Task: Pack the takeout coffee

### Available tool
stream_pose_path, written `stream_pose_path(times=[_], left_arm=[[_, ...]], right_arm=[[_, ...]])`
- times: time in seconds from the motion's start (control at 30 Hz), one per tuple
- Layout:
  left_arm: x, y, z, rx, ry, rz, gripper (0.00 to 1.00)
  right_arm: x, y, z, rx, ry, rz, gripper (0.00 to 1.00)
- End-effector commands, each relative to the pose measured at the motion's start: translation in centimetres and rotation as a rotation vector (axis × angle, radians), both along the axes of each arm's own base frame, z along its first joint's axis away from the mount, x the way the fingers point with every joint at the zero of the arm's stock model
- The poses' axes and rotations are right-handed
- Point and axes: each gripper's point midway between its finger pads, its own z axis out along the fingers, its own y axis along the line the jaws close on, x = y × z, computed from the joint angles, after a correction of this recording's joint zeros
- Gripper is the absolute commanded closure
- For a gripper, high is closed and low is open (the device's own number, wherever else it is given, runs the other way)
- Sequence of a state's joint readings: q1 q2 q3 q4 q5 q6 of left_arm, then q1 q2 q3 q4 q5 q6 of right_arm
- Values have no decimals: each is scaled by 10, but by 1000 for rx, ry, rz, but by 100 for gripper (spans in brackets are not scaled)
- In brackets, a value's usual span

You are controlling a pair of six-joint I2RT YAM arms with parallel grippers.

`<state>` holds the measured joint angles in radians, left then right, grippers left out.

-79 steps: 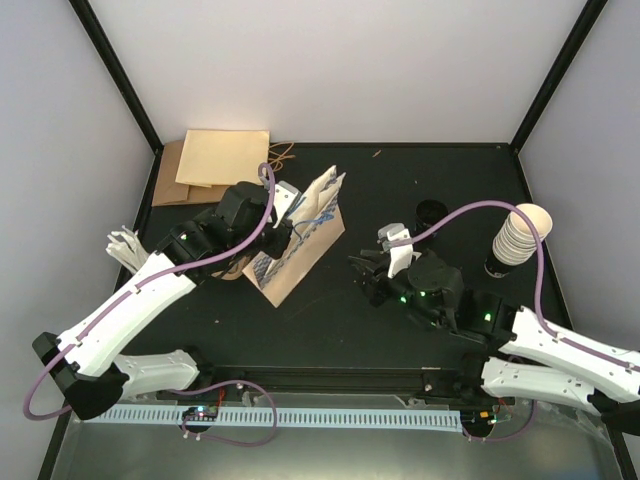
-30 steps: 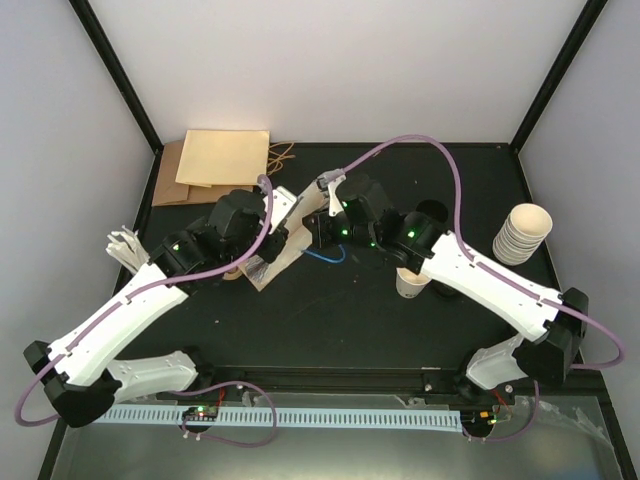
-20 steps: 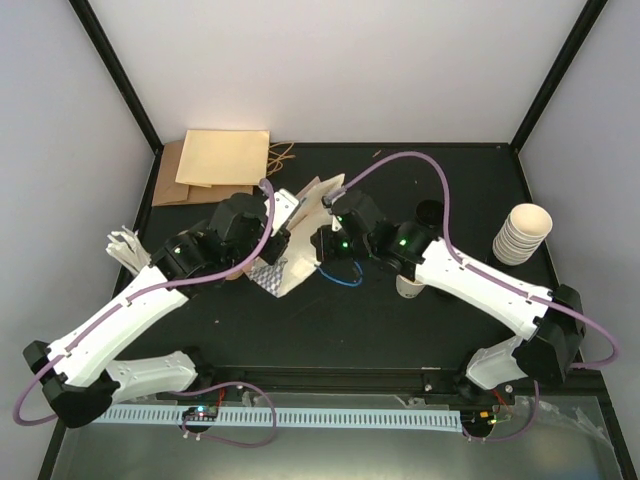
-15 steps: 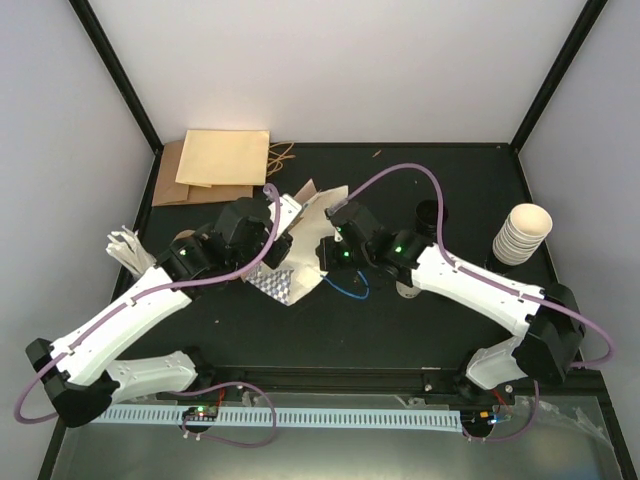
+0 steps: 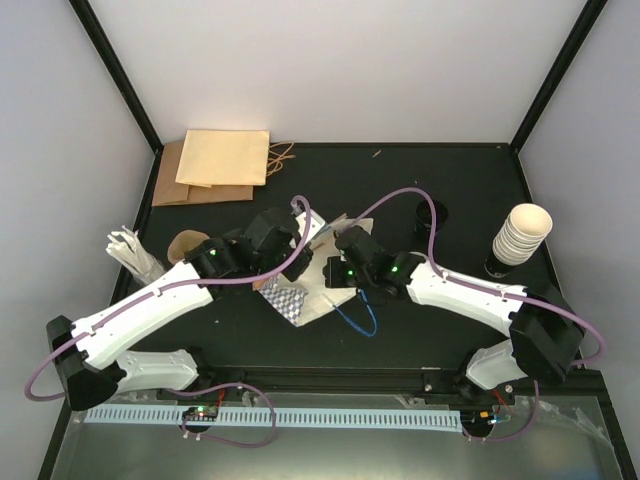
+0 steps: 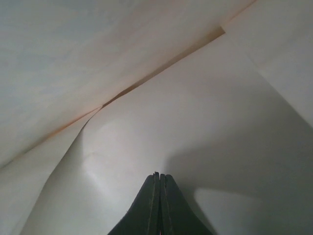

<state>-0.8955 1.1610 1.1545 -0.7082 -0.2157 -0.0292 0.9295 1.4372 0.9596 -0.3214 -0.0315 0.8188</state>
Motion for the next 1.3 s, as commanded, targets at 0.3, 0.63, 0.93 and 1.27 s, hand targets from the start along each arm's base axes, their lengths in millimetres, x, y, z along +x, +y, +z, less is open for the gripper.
stream_pose_path(times=[0.3,0.63,0.93,1.27], left_arm=[[-1,-16,19,-113,5,50,98],[-2,-18,27,-163,9,61,98],[11,-5,48,-190,-82,148,98],[10,1,90,-235,-159,139,98]], right_arm=[[-3,13,-13,147,37,-25,99],[7,26,0,199,23,-38,99],[7,31,-8,89,-27,-39,99],[9,24,-35,-25,54,-112,99]])
